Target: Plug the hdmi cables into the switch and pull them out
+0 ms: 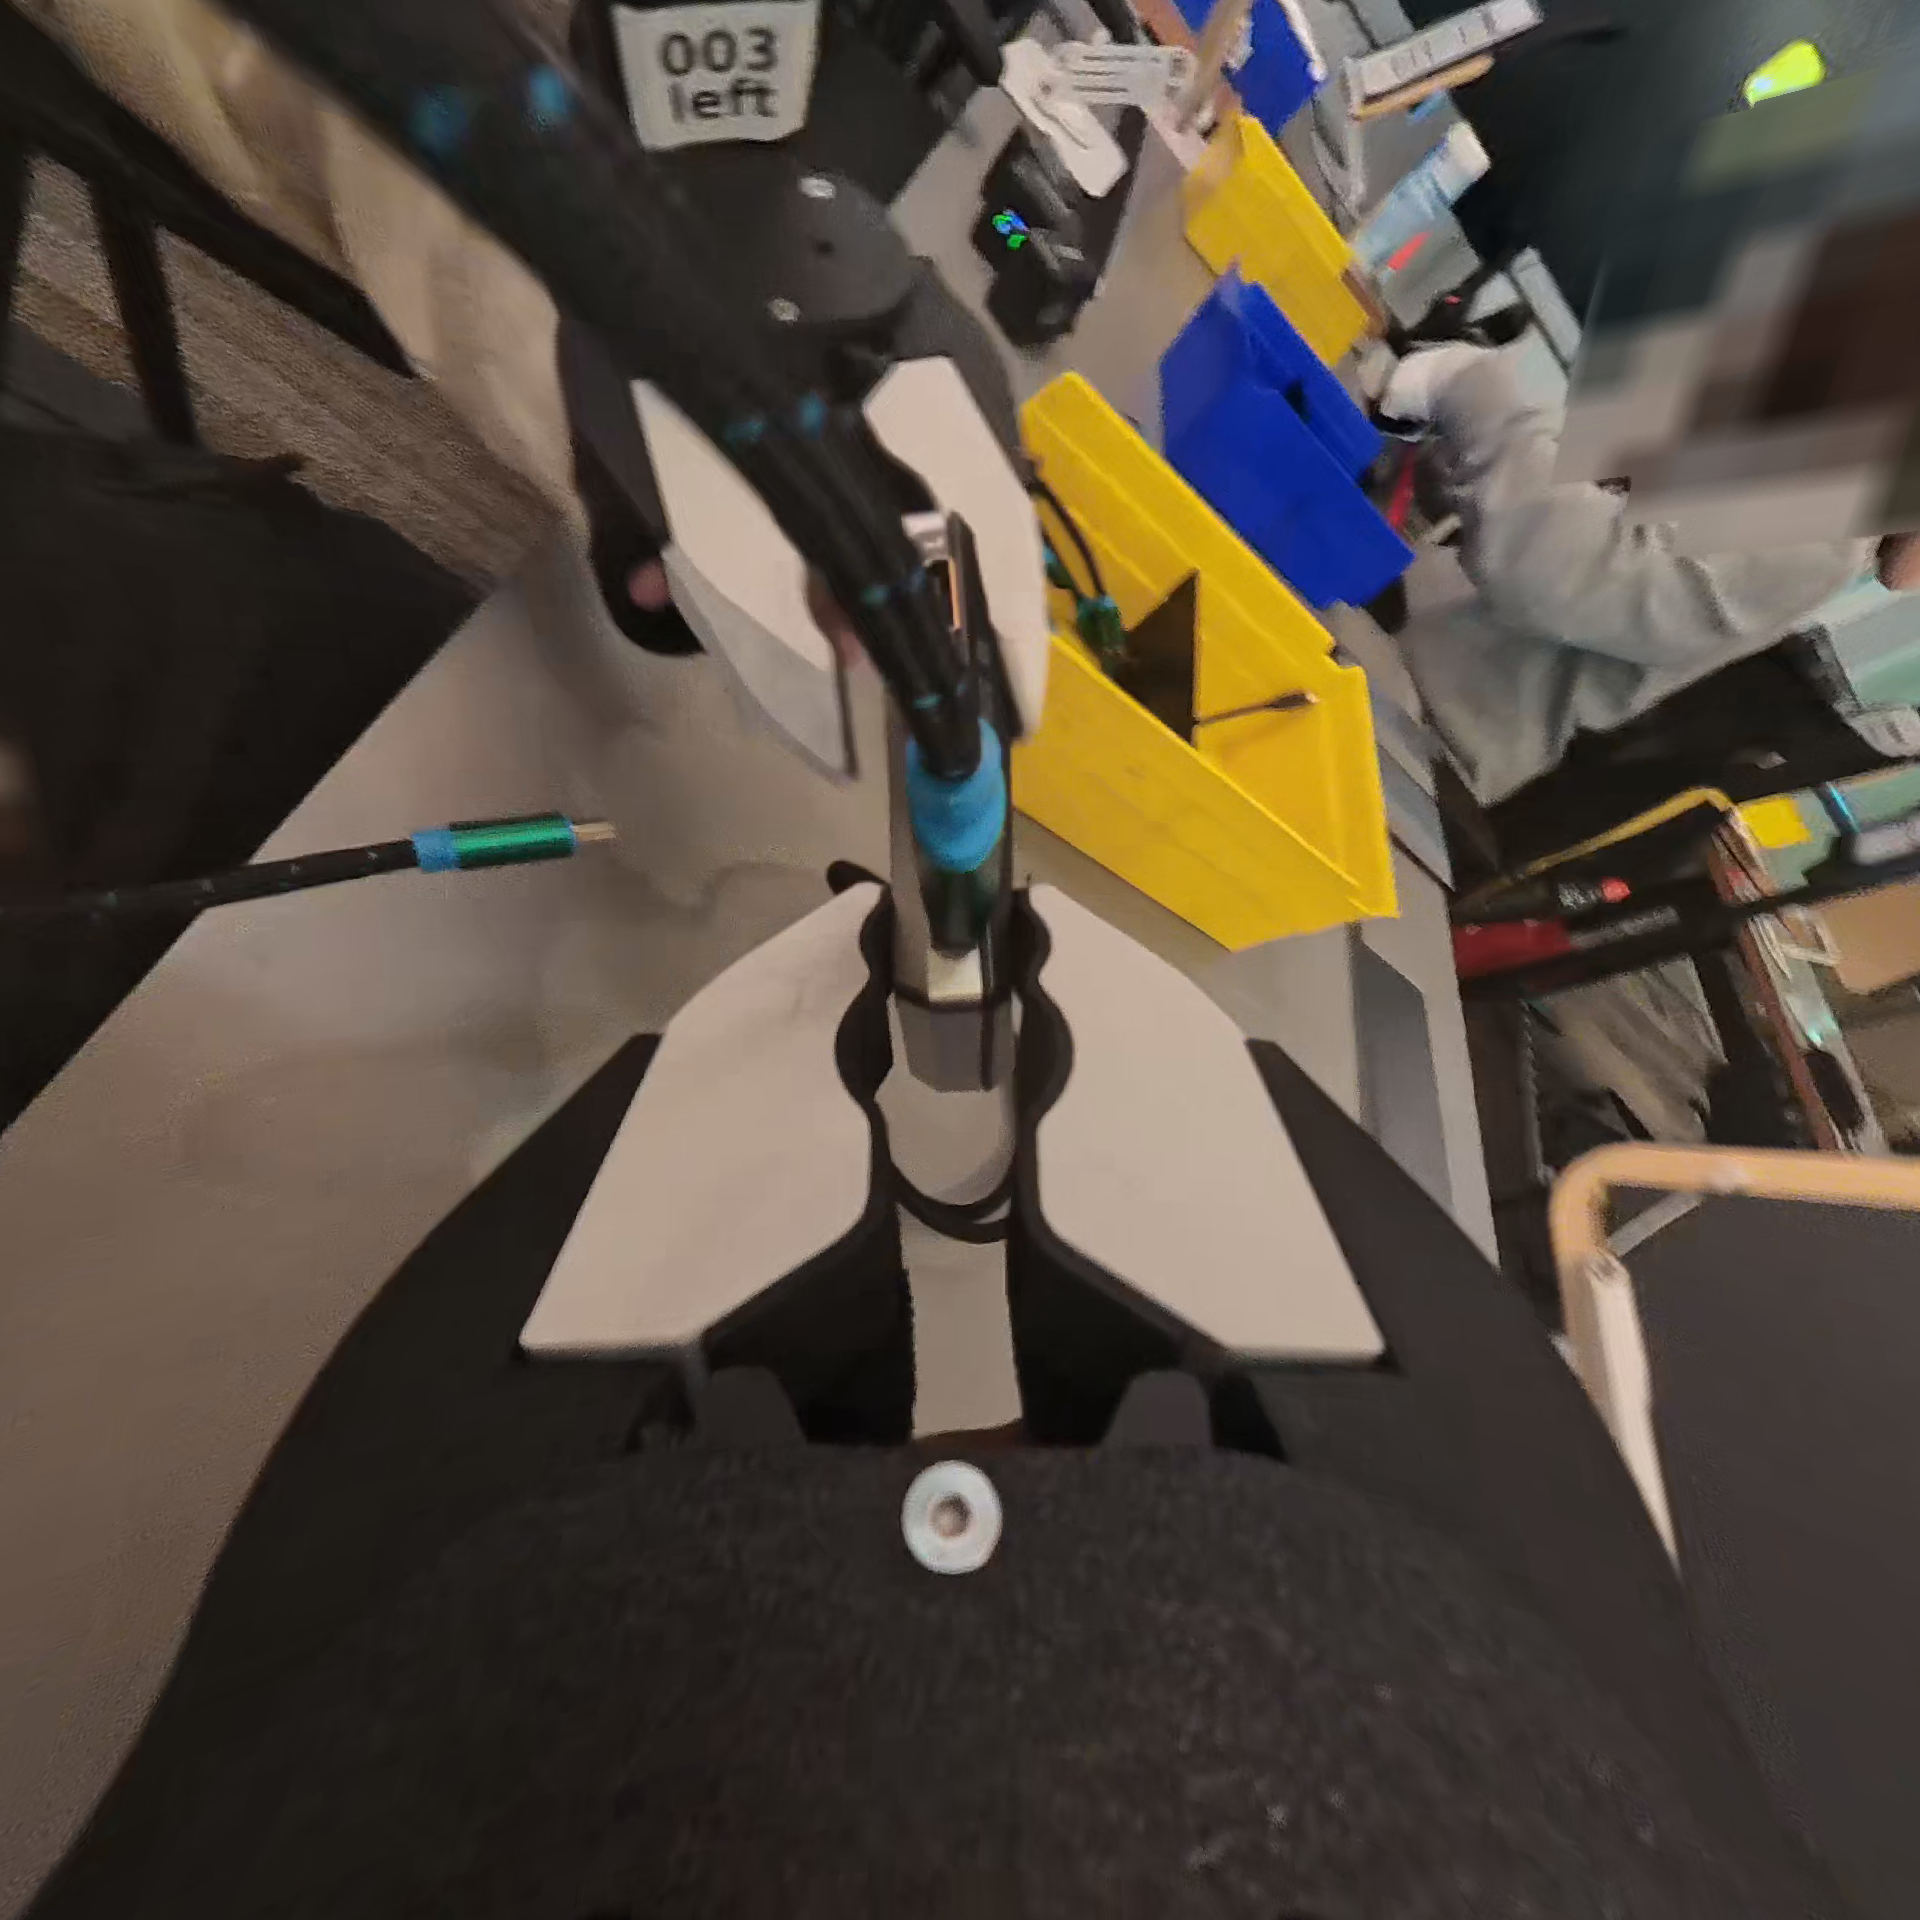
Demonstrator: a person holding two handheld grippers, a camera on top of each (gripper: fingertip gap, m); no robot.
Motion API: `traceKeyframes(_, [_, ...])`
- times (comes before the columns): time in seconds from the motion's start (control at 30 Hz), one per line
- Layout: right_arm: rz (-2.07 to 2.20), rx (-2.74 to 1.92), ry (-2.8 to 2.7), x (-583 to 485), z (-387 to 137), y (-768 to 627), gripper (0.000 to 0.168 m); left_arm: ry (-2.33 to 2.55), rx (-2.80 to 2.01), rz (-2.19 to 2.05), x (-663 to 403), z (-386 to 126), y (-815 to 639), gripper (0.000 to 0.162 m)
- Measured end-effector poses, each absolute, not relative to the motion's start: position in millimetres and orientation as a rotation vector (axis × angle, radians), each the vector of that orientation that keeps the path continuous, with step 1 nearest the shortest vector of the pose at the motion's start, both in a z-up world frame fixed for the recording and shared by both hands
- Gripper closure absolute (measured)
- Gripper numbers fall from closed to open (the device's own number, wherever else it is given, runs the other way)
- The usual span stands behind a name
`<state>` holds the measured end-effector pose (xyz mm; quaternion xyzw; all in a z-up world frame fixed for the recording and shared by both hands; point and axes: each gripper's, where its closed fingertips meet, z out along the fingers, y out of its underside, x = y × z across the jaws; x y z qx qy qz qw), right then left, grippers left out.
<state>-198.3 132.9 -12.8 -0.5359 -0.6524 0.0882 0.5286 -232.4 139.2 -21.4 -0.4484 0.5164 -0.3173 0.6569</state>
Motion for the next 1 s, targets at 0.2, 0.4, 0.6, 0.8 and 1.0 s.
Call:
traceKeyframes(0.2, [-0.003,-1.325,-1.287,-115,98,164,0.148,0.921,-1.261,-0.723,-283,-33,164,0.141])
traceKeyframes(0.4, [-0.104,-1.391,-1.053,-34,214,156,0.148,0.916,-1.349,-0.616,-301,-50,161,0.144])
traceKeyframes(0.6, [-0.216,-1.673,-0.917,53,252,163,0.148,0.934,-1.343,-0.615,-297,-51,156,0.145])
traceKeyframes(0.8, [-0.135,-2.001,-0.591,149,178,210,0.148,0.991,-1.279,-0.606,-285,-46,140,0.148])
traceKeyframes(1.0, [-0.106,-2.311,-0.236,220,46,225,0.148,1.056,-1.245,-0.539,-281,-52,133,0.149])
